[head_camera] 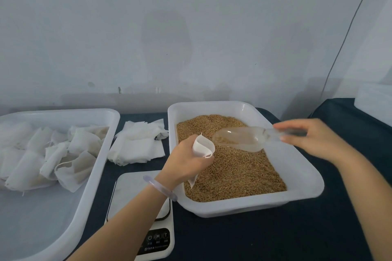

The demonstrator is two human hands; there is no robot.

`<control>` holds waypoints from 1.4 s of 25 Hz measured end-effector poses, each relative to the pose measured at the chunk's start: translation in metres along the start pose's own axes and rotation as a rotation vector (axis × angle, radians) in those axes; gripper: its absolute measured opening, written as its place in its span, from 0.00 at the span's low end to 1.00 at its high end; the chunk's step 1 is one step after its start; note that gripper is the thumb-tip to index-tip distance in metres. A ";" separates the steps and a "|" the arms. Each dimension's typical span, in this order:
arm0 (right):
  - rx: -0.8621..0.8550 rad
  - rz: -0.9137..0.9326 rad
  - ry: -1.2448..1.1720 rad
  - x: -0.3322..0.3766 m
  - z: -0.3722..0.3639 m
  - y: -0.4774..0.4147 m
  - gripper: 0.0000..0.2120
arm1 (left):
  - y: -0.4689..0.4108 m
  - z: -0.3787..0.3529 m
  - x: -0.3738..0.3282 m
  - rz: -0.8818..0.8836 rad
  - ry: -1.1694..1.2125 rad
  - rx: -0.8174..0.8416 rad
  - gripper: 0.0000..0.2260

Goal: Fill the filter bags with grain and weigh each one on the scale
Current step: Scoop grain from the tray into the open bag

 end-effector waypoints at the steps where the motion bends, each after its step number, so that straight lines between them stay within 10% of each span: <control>1: -0.017 0.023 -0.009 0.008 0.008 -0.003 0.16 | 0.000 0.000 0.000 0.002 -0.011 0.000 0.10; 19: -0.221 0.584 0.384 0.085 0.016 -0.001 0.15 | 0.001 0.001 -0.002 0.011 0.013 0.031 0.18; 32: -0.075 0.003 -0.060 0.021 -0.010 0.009 0.17 | 0.001 0.003 -0.002 0.012 0.075 -0.050 0.07; 35: -0.033 -0.083 0.245 -0.006 -0.046 0.019 0.16 | 0.003 0.003 -0.003 0.036 0.112 -0.033 0.06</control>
Point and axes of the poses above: each hand's wrist, its own y-axis away from the middle knuckle, its own z-axis out of the back of the hand, x = y × z, the point moved 1 cm from there along -y, towards the middle knuckle, and after that the axes turned 15 degrees about -x, right-handed, at the moved point
